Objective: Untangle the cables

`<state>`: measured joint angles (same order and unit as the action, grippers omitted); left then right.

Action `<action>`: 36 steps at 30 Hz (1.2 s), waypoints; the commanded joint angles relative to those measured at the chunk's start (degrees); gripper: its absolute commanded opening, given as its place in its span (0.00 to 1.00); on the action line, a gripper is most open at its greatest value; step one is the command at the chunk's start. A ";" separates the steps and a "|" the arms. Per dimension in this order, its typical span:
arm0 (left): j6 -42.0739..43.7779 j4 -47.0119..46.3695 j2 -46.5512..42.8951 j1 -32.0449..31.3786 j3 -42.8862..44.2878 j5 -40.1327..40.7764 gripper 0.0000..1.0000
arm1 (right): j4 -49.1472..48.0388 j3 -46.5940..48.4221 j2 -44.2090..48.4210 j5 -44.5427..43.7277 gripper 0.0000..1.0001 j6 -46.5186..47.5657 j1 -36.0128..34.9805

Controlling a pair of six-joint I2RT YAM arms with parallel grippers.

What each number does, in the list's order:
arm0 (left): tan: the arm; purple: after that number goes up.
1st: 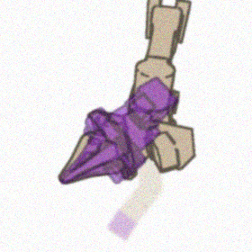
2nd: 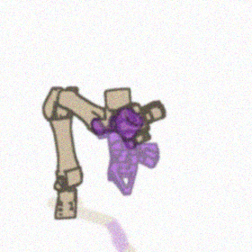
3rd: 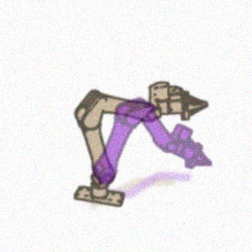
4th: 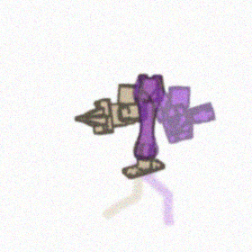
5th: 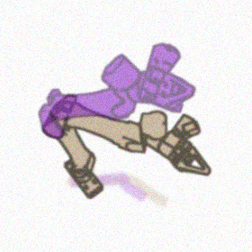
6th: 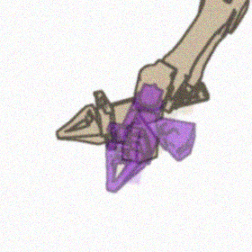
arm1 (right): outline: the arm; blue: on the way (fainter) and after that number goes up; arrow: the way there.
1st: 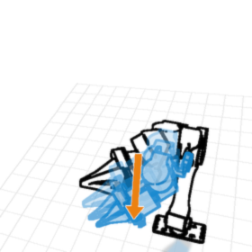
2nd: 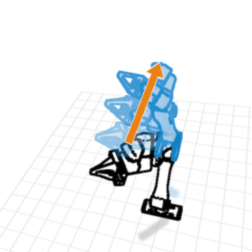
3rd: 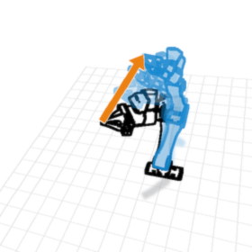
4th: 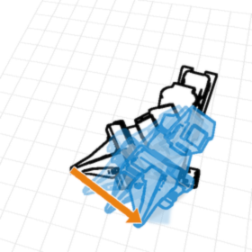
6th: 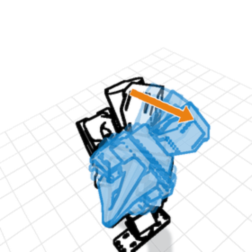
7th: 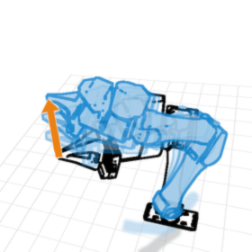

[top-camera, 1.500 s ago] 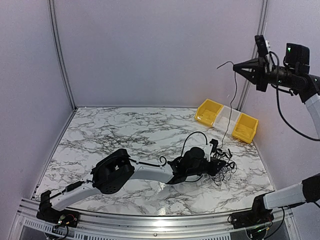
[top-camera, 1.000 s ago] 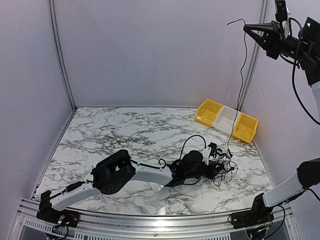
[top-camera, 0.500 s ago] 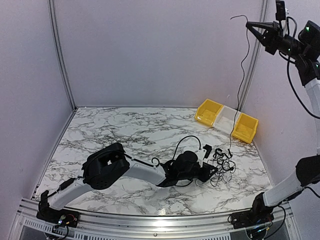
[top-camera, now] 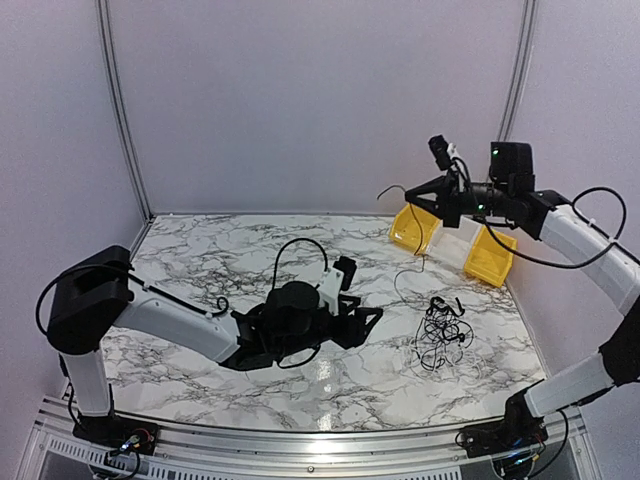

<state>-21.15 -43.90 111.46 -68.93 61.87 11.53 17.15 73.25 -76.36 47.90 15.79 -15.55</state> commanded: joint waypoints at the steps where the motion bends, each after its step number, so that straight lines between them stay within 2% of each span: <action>1: 0.58 -1.72 -7.22 -0.07 -9.14 9.01 0.64 | 0.81 -2.38 -3.39 -6.55 0.00 6.77 -8.20; 3: -2.06 -1.72 -10.01 -0.07 -13.28 11.68 0.64 | 3.69 -1.83 -8.16 -9.21 0.00 9.43 -11.72; 4: -3.20 -1.72 -11.18 -0.07 -15.25 12.65 0.64 | 5.64 -0.50 -10.50 -9.90 0.05 10.77 -12.64; 7: -5.36 -1.71 -13.76 -0.07 -19.89 14.37 0.64 | 12.22 2.96 -17.00 -10.85 0.32 13.57 -13.27; 8: -5.72 -1.64 -14.32 0.01 -20.68 14.58 0.64 | 13.59 3.36 -18.19 -12.10 0.38 14.28 -13.28; 13: -6.45 -1.39 -15.57 -0.03 -23.11 15.05 0.64 | 13.25 -1.76 -16.76 -19.83 0.49 17.07 -13.05; 20: -6.19 -0.99 -14.11 0.02 -22.74 13.65 0.64 | 13.19 -5.43 -15.13 -26.26 0.51 15.55 -11.58; 28: -8.03 -0.27 -13.54 0.02 -21.72 10.30 0.64 | 20.55 -9.20 -14.71 -29.83 0.56 14.87 -11.16; 36: -9.78 -0.22 -6.36 -0.15 -16.19 6.09 0.62 | 22.30 -11.29 -13.71 -34.26 0.48 12.29 -11.08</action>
<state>-29.85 -44.53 100.75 -68.90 41.58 21.32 37.85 61.54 -91.90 17.63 30.20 -26.92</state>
